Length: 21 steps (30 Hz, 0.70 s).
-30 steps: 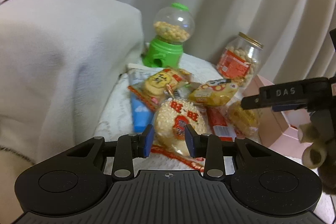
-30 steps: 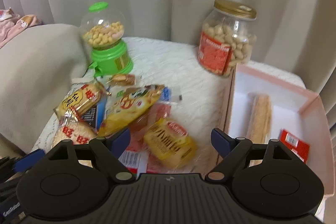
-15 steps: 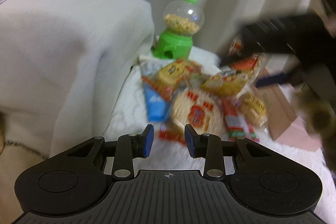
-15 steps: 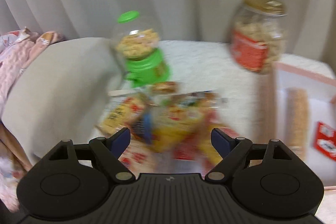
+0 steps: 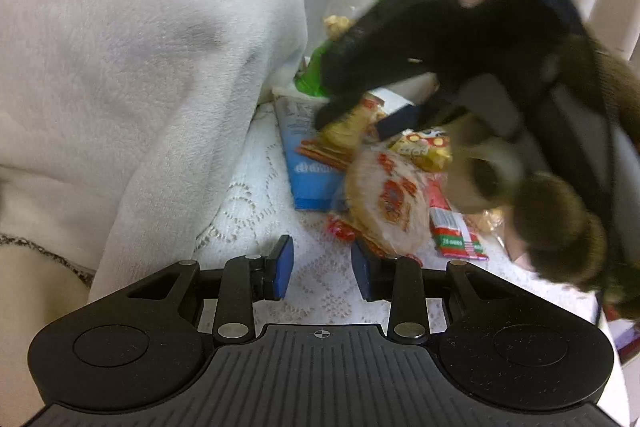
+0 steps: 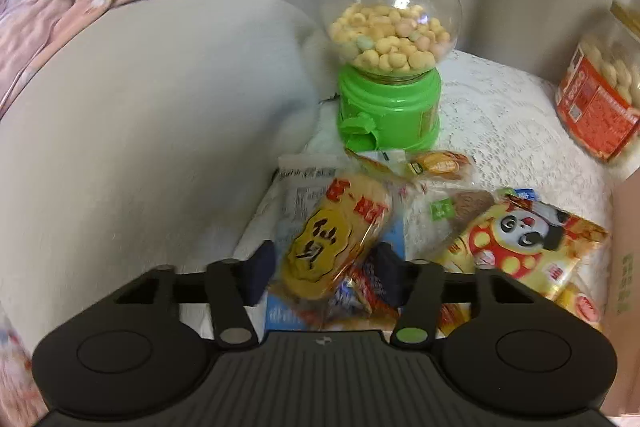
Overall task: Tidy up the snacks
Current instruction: 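Grasp the Wangwang rice cracker packet with the right tool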
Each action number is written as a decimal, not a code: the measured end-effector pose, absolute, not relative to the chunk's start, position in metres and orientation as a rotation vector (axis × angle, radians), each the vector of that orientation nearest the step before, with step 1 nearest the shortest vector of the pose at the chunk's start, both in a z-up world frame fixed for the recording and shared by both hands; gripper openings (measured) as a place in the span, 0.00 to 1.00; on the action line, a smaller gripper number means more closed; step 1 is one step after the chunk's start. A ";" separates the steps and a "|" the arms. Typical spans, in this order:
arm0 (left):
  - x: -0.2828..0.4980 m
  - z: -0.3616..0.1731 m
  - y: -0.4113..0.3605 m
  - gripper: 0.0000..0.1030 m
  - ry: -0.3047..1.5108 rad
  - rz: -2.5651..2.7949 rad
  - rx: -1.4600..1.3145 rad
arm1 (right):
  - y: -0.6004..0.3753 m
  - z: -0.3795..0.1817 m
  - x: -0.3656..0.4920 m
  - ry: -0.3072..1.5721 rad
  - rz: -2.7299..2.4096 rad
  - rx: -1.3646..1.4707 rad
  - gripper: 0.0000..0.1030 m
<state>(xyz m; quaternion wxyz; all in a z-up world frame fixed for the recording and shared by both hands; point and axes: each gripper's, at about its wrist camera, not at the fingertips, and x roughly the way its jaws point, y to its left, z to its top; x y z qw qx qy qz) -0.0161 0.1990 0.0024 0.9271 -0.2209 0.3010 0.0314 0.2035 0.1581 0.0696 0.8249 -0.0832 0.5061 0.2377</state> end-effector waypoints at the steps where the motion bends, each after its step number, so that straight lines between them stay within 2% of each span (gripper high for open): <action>1: -0.016 0.002 0.202 0.35 0.615 0.063 -0.464 | 0.155 0.074 0.202 1.083 0.501 -0.199 0.39; 2: -0.016 0.001 0.203 0.35 0.613 0.061 -0.469 | 0.152 0.080 0.201 1.075 0.487 -0.216 0.33; 3: -0.016 0.001 0.203 0.35 0.613 0.058 -0.471 | 0.148 0.086 0.200 1.062 0.475 -0.233 0.15; 4: -0.015 0.002 0.202 0.35 0.614 0.052 -0.471 | 0.144 0.092 0.200 1.051 0.462 -0.251 0.11; 8: -0.016 0.003 0.200 0.35 0.615 0.028 -0.472 | 0.116 0.110 0.206 1.047 0.424 -0.243 0.11; 15: -0.017 0.007 0.198 0.35 0.619 0.022 -0.469 | 0.078 0.099 0.203 1.136 0.418 -0.169 0.11; 21: -0.015 0.010 0.198 0.35 0.592 0.033 -0.477 | 0.076 0.102 0.201 1.121 0.446 -0.111 0.11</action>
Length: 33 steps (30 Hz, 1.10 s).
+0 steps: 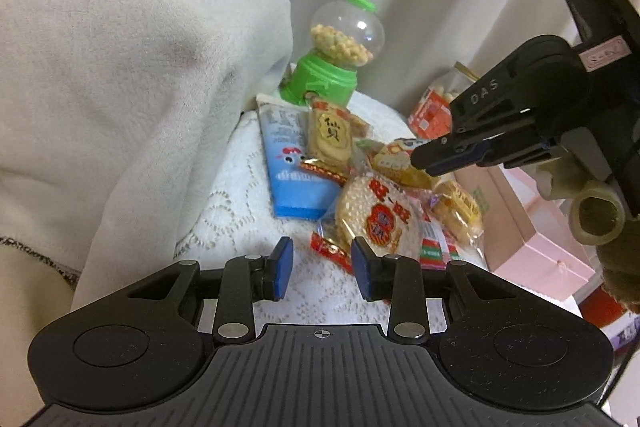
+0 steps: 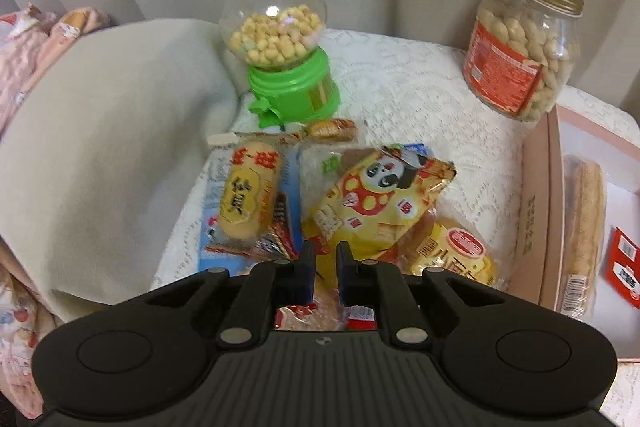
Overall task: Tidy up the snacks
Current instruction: 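Grasp the Wangwang rice cracker packet with the right tool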
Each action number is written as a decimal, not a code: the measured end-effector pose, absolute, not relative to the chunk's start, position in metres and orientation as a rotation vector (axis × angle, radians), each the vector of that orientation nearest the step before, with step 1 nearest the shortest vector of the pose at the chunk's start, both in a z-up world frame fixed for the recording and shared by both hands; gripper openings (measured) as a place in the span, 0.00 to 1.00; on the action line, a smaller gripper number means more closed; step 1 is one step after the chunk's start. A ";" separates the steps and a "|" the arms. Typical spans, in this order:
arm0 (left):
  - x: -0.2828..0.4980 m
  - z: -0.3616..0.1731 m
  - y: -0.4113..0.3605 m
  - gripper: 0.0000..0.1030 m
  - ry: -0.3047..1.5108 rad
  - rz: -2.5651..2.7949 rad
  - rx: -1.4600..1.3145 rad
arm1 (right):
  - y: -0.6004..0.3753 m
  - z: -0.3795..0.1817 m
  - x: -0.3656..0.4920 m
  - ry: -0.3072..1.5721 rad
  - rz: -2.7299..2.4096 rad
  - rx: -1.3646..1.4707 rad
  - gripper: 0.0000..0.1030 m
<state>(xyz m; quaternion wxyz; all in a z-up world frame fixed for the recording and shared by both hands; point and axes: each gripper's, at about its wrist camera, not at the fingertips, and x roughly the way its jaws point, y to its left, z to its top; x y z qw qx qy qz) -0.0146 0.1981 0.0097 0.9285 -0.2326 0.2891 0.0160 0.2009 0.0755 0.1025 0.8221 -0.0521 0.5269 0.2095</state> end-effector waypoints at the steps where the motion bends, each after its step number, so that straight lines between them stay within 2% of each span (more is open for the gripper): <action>1: -0.014 0.010 0.198 0.35 0.592 0.028 -0.476 | 0.075 0.104 0.200 1.116 0.454 -0.107 0.11; 9: -0.003 0.013 0.189 0.35 0.603 0.023 -0.440 | 0.066 0.105 0.196 1.090 0.504 -0.055 0.13; 11: -0.003 0.014 0.186 0.35 0.607 0.036 -0.426 | 0.073 0.106 0.201 1.072 0.507 -0.023 0.27; 13: -0.004 0.015 0.184 0.35 0.612 0.042 -0.415 | 0.087 0.104 0.208 1.060 0.530 -0.009 0.46; 15: -0.004 0.015 0.185 0.35 0.617 0.042 -0.405 | 0.104 0.096 0.214 1.059 0.539 -0.019 0.52; 18: -0.003 0.015 0.185 0.35 0.622 0.041 -0.392 | 0.128 0.078 0.223 1.089 0.547 -0.039 0.55; 20: 0.000 0.014 0.186 0.35 0.626 0.035 -0.392 | 0.139 0.065 0.225 1.127 0.549 -0.071 0.54; 21: 0.001 0.014 0.186 0.35 0.627 0.031 -0.392 | 0.140 0.060 0.224 1.134 0.544 -0.081 0.49; 22: 0.002 0.014 0.185 0.35 0.627 0.030 -0.392 | 0.139 0.060 0.221 1.124 0.543 -0.093 0.37; 23: 0.003 0.013 0.185 0.35 0.628 0.028 -0.392 | 0.136 0.063 0.218 1.114 0.551 -0.104 0.35; 33: 0.015 0.020 0.189 0.35 0.598 0.014 -0.389 | 0.049 0.115 0.180 0.996 0.481 -0.038 0.35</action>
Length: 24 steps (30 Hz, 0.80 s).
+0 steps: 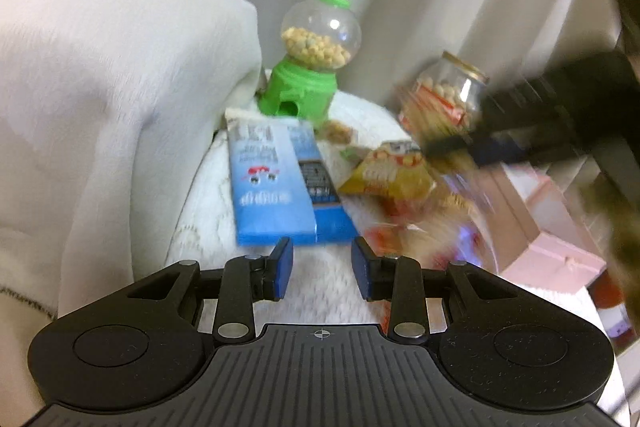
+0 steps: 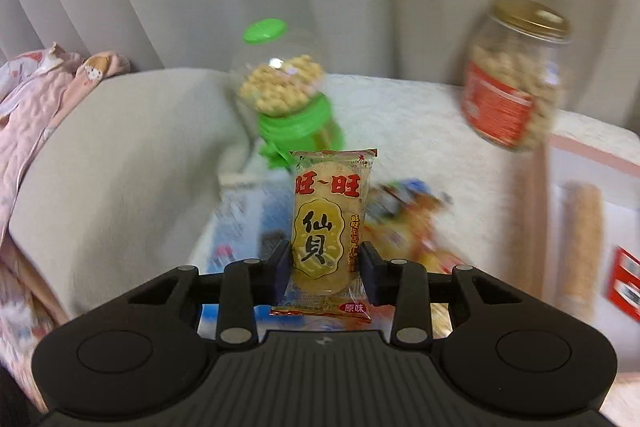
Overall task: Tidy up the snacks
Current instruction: 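Grasp the Wangwang rice cracker packet with the right tool, then set the rice cracker packet on the table with the right tool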
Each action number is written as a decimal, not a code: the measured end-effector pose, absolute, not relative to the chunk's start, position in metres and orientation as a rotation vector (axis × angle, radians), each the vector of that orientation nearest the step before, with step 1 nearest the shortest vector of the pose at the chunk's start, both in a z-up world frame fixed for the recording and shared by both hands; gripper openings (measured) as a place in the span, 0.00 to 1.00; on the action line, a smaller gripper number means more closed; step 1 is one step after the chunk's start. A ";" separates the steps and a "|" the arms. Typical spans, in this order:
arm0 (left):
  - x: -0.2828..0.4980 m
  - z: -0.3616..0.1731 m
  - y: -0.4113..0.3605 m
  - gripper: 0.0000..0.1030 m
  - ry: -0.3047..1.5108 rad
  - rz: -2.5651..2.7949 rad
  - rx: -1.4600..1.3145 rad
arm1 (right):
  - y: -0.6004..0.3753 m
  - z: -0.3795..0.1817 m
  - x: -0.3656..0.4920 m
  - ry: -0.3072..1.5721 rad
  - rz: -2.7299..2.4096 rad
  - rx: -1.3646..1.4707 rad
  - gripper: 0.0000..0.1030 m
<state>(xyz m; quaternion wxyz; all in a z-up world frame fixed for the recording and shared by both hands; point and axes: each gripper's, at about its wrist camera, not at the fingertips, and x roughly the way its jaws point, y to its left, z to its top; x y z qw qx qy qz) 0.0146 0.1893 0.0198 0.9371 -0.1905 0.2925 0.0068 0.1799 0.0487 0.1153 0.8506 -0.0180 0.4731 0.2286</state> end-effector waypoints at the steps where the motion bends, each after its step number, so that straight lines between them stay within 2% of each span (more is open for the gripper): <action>1: 0.018 0.021 0.190 0.35 0.591 0.008 -0.394 | 0.036 0.116 0.173 0.999 0.480 -0.036 0.35; 5: 0.038 0.022 0.186 0.35 0.609 -0.029 -0.418 | -0.008 0.107 0.154 1.031 0.474 0.006 0.35; 11: 0.037 0.020 0.164 0.35 0.663 -0.100 -0.406 | -0.068 0.102 0.120 0.981 0.438 0.048 0.35; 20: 0.068 0.025 0.134 0.35 0.650 -0.148 -0.371 | -0.135 0.055 0.062 1.012 0.349 0.013 0.35; 24: 0.085 0.016 0.124 0.35 0.729 -0.183 -0.353 | -0.158 0.049 0.050 0.965 0.331 0.006 0.37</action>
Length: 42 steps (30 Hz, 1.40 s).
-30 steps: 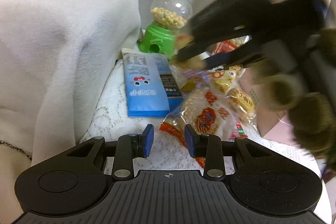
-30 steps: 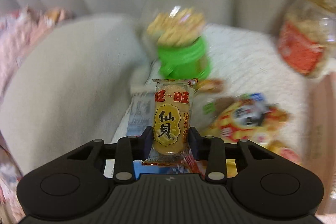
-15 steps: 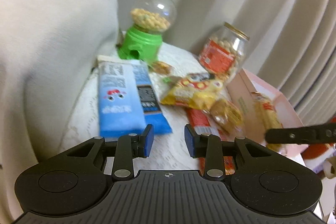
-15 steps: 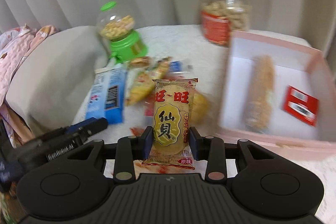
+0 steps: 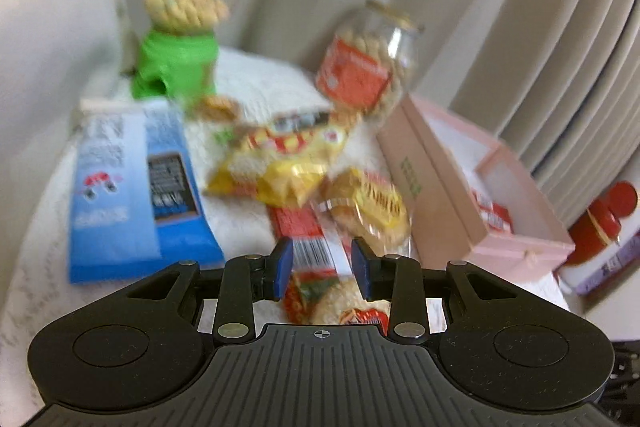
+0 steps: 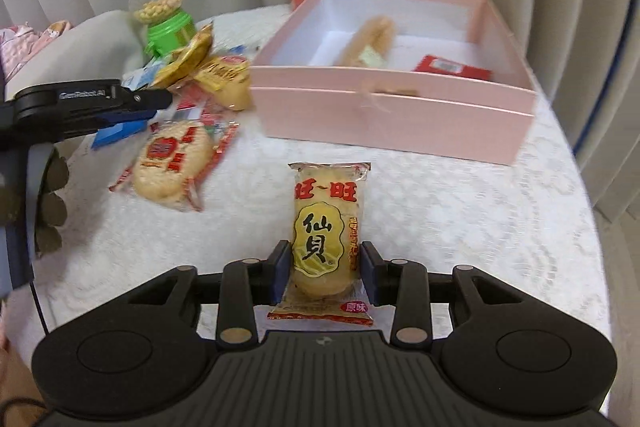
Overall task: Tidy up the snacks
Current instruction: 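Set the rice cracker packet on the table with the right tool, then grasp the round Wangwang cracker packet with the left tool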
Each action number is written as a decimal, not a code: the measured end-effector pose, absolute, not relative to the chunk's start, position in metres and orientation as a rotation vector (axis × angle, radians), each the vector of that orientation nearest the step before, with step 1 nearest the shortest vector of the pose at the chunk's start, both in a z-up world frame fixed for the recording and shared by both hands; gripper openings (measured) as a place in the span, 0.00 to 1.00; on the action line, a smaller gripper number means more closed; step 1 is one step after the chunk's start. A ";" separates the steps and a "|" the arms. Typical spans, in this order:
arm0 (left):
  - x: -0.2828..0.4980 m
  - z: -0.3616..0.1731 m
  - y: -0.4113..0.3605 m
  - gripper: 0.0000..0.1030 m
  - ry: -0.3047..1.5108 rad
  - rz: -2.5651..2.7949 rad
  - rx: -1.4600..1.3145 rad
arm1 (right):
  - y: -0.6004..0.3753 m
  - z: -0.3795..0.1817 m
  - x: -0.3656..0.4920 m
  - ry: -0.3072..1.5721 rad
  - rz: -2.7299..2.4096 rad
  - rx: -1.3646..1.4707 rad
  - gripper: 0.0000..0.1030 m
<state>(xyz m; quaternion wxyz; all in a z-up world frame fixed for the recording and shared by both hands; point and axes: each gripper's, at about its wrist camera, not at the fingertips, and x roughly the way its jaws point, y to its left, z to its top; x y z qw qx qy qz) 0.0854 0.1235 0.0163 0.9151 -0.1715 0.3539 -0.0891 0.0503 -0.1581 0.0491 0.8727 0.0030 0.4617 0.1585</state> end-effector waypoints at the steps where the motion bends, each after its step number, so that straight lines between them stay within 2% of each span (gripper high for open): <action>1: 0.083 0.015 0.121 0.34 0.750 -0.187 -0.349 | -0.163 0.048 0.050 0.955 0.328 0.015 0.42; 3: 0.070 0.013 0.116 0.34 0.770 -0.202 -0.350 | -0.172 0.047 0.050 0.939 0.300 0.039 0.52; 10: 0.016 0.013 0.089 0.35 0.831 -0.288 -0.309 | -0.170 0.039 0.041 0.885 0.306 0.006 0.64; 24: 0.023 0.012 0.072 0.41 0.798 -0.252 -0.274 | -0.150 0.039 0.045 0.863 0.348 0.138 0.70; 31: 0.025 0.009 0.064 0.49 0.806 -0.278 -0.276 | -0.138 0.032 0.041 0.823 0.360 0.098 0.82; 42: 0.026 0.007 0.064 0.49 0.812 -0.309 -0.312 | -0.142 0.029 0.034 0.787 0.290 0.076 0.82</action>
